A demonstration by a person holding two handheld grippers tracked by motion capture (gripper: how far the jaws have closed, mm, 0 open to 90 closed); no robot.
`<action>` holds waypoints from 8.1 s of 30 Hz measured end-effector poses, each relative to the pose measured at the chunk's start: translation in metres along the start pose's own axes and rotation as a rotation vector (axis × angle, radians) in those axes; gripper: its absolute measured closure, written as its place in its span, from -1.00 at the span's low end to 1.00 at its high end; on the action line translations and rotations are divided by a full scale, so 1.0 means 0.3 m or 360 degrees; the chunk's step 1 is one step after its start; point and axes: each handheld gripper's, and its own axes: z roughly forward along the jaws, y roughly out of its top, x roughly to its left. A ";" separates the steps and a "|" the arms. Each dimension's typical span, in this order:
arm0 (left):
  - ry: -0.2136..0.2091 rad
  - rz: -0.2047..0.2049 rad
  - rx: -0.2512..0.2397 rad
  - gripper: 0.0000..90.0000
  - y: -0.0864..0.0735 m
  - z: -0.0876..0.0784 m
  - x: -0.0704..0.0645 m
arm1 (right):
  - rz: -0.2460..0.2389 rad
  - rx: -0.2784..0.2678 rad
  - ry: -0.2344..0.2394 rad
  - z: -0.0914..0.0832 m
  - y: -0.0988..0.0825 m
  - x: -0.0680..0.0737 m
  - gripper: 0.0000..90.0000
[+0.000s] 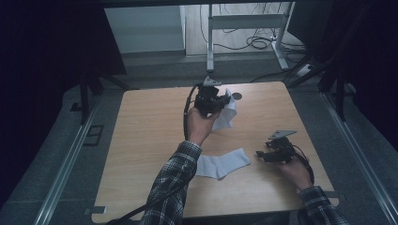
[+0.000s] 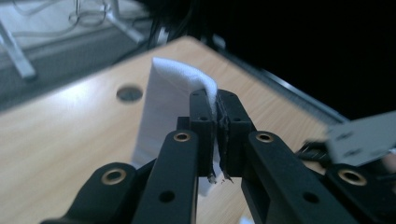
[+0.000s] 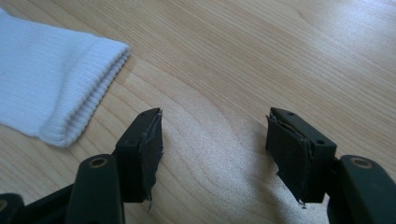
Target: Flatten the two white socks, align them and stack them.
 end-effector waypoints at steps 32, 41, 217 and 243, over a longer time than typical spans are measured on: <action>0.0402 -0.0113 0.0402 0.86 -0.531 -0.092 0.303 | 0.0004 -0.0023 0.0003 0.009 -0.003 0.015 -0.39; 0.0467 -0.0083 0.0467 0.79 -0.655 -0.105 0.323 | 0.0016 -0.0036 -0.0021 0.012 -0.006 0.022 -0.43; 0.0238 -0.0042 0.0474 0.37 -0.812 -0.220 0.154 | -0.0028 0.0113 0.0239 0.051 0.096 0.189 0.39; 0.0231 0.0019 0.0371 0.81 -0.669 -0.222 0.192 | -0.0066 -0.0007 0.0178 -0.027 0.203 0.183 0.67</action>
